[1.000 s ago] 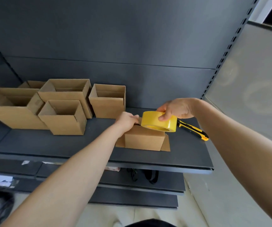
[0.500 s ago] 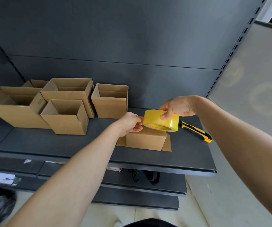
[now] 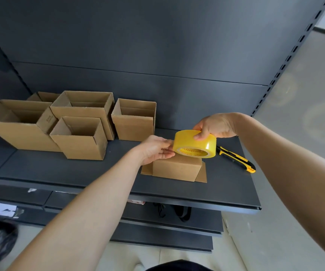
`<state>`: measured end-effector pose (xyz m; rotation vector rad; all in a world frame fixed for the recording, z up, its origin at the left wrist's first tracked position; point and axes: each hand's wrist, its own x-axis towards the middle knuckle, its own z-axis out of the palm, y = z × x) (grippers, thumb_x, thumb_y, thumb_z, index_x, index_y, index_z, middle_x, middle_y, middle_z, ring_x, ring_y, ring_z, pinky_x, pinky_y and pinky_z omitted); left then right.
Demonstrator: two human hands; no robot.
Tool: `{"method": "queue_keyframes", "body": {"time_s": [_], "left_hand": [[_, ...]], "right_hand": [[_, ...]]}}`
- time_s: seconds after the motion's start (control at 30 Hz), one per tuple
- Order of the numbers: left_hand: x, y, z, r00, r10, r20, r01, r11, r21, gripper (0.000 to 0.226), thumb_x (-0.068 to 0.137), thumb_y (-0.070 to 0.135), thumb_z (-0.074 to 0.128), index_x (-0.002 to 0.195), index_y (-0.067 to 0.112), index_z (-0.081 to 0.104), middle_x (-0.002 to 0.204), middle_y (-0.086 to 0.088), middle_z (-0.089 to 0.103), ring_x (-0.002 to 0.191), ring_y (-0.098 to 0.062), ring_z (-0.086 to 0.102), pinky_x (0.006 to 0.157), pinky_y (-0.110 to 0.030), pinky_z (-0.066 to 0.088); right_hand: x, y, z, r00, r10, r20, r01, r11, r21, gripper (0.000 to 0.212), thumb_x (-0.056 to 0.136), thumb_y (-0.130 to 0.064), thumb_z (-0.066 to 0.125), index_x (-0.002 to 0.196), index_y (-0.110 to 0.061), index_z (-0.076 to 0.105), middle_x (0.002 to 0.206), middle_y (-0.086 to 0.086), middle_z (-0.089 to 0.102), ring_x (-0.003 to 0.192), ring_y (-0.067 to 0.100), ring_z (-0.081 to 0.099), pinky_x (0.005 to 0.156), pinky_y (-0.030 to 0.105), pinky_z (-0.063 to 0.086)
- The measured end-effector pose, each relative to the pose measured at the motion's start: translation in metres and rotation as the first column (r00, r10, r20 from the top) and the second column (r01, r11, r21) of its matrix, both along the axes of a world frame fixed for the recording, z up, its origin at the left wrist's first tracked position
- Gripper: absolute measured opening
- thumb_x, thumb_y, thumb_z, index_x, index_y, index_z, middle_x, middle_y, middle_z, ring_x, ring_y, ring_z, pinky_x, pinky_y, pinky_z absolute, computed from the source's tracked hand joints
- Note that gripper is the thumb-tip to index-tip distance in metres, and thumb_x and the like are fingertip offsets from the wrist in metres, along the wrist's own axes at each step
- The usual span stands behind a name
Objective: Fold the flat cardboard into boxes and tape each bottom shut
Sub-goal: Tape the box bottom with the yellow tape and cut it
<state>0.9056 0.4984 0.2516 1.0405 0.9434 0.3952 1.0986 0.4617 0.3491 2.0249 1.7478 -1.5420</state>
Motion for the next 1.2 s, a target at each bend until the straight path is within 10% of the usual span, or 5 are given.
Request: {"method": "queue_keyframes", "body": {"time_s": [0.23,0.4,0.67,0.9,1.2], "left_hand": [[0.000,0.005,0.000,0.998,-0.011,-0.067,0.012,1.000,0.018,0.024,0.089,0.003,0.061,0.111,-0.007,0.062,0.081,-0.011,0.064,0.075,-0.018,0.064,0.071,-0.026,0.058],[0.007,0.002,-0.001,0.988,0.044,-0.146,-0.025,0.991,0.132,0.015,0.090,0.001,0.054,0.076,0.002,0.060,0.070,-0.009,0.057,0.063,-0.015,0.056,0.058,-0.022,0.050],[0.002,0.000,-0.004,0.966,0.258,-0.002,-0.258,0.966,0.023,0.021,0.090,0.000,0.044,0.070,0.008,0.046,0.065,-0.005,0.042,0.055,-0.012,0.042,0.042,-0.018,0.036],[-0.020,0.016,-0.004,0.939,0.303,-0.160,-0.275,0.945,0.179,0.019,0.091,0.005,0.045,0.073,0.011,0.046,0.068,-0.005,0.045,0.062,-0.014,0.046,0.056,-0.025,0.044],[-0.016,0.000,-0.012,0.941,0.334,0.050,-0.328,0.940,-0.096,0.015,0.092,0.014,0.061,0.101,0.003,0.056,0.088,-0.010,0.054,0.078,-0.024,0.063,0.074,-0.035,0.057]], "right_hand": [[-0.001,-0.001,0.002,1.000,-0.014,-0.003,0.013,1.000,-0.009,0.016,0.094,-0.012,0.054,0.110,-0.011,0.055,0.112,0.009,0.059,0.102,0.026,0.055,0.096,0.037,0.043],[-0.002,-0.001,0.002,0.996,-0.091,0.022,0.089,0.994,0.071,0.025,0.094,-0.020,0.056,0.115,-0.006,0.055,0.117,0.014,0.060,0.107,0.031,0.058,0.097,0.037,0.046],[-0.021,0.006,0.005,0.939,-0.076,0.335,0.004,0.977,0.213,0.047,0.096,-0.039,0.051,0.128,-0.005,0.052,0.126,0.013,0.052,0.110,0.032,0.051,0.092,0.036,0.043],[-0.032,0.019,-0.006,0.905,-0.118,0.408,-0.016,0.950,0.311,0.044,0.082,-0.060,0.059,0.094,-0.018,0.053,0.086,0.002,0.055,0.084,0.023,0.056,0.073,0.034,0.046],[-0.034,0.026,-0.011,0.898,-0.086,0.432,-0.066,0.943,0.325,0.045,0.080,-0.063,0.060,0.079,-0.019,0.053,0.077,0.000,0.055,0.076,0.019,0.055,0.068,0.032,0.044]]}}
